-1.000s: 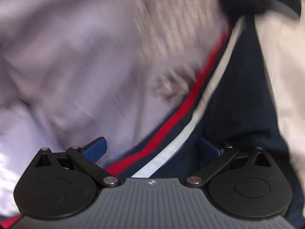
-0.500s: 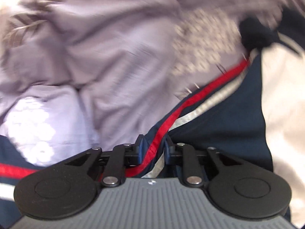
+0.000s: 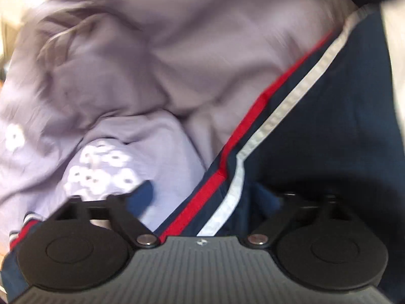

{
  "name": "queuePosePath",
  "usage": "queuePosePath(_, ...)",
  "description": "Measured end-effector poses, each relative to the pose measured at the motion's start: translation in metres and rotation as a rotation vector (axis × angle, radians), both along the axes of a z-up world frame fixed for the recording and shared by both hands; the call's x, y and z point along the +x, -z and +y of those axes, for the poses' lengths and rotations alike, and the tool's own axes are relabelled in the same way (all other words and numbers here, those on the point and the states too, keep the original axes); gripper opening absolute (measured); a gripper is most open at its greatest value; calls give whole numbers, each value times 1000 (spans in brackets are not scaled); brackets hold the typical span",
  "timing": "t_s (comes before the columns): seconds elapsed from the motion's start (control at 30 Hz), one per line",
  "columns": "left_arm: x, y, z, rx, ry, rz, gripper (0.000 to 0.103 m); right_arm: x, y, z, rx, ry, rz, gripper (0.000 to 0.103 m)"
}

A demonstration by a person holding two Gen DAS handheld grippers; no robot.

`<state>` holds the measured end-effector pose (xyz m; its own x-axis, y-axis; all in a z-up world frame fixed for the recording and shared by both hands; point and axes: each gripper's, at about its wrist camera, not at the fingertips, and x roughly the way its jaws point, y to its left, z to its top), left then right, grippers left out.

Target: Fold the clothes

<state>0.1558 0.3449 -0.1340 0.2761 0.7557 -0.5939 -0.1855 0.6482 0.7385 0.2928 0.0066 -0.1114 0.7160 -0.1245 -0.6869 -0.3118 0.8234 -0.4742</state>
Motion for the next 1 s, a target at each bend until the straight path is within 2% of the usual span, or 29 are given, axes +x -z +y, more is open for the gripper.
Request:
queuePosePath(0.03, -1, 6, -7, 31, 16, 11, 94, -9, -4, 2, -6, -21, -25, 57)
queuePosePath(0.1, -10, -6, -7, -58, 2, -42, 94, -39, -28, 3, 6, -108, -128, 90)
queuePosePath(0.17, -21, -29, 1, -185, -36, -138, 94, -75, -54, 1, 45, -175, -225, 100)
queuePosePath(0.2, -28, -41, 7, -249, -64, -187, 94, -92, -65, 1, 90, -218, -220, 100)
queuePosePath(0.27, -39, -63, 18, -367, -125, -284, 94, -118, -74, 5, 196, -307, -120, 95)
queuePosePath(0.33, -50, -79, 14, -416, -144, -345, 92, -131, -60, 17, 253, -348, 19, 94)
queuePosePath(0.37, -55, -84, 3, -416, -119, -357, 92, -138, -53, 23, 281, -368, 89, 94)
queuePosePath(0.4, -59, -86, -13, -415, -70, -355, 92, -144, -46, 30, 310, -388, 159, 94)
queuePosePath(0.47, -71, -87, -48, -432, 28, -341, 94, -150, -17, 29, 311, -351, 293, 96)
queuePosePath(0.53, -85, -80, -82, -515, 102, -288, 97, -149, 2, 17, 352, -302, 340, 98)
queuePosePath(0.57, -92, -70, -96, -560, 119, -241, 97, -147, 1, 11, 376, -283, 353, 97)
queuePosePath(0.6, -98, -58, -109, -595, 131, -188, 97, -145, -10, 3, 403, -265, 351, 92)
queuePosePath(0.67, -111, -29, -125, -581, 125, -126, 98, -140, -41, -15, 458, -236, 278, 89)
queuePosePath(0.73, -124, 0, -140, -562, 116, -67, 102, -136, -69, -39, 447, -195, 121, 92)
queuePosePath(0.8, -127, 4, -144, -554, 95, -82, 103, -126, -83, -60, 306, -99, -64, 94)
queuePosePath(0.87, -126, 2, -146, -549, 82, -83, 103, -111, -76, -87, 133, 48, -189, 96)
queuePosePath(0.9, -127, 3, -148, -547, 84, -89, 103, -103, -71, -102, 47, 125, -243, 101)
queuePosePath(0.93, -128, 4, -149, -545, 87, -96, 103, -93, -63, -114, 13, 162, -218, 103)
queuePosePath(0.97, -129, 5, -151, -543, 90, -103, 103, -83, -53, -124, 18, 169, -135, 102)
queuePosePath(1.0, -131, 5, -152, -547, 91, -112, 103, -76, -48, -133, 42, 194, -84, 90)
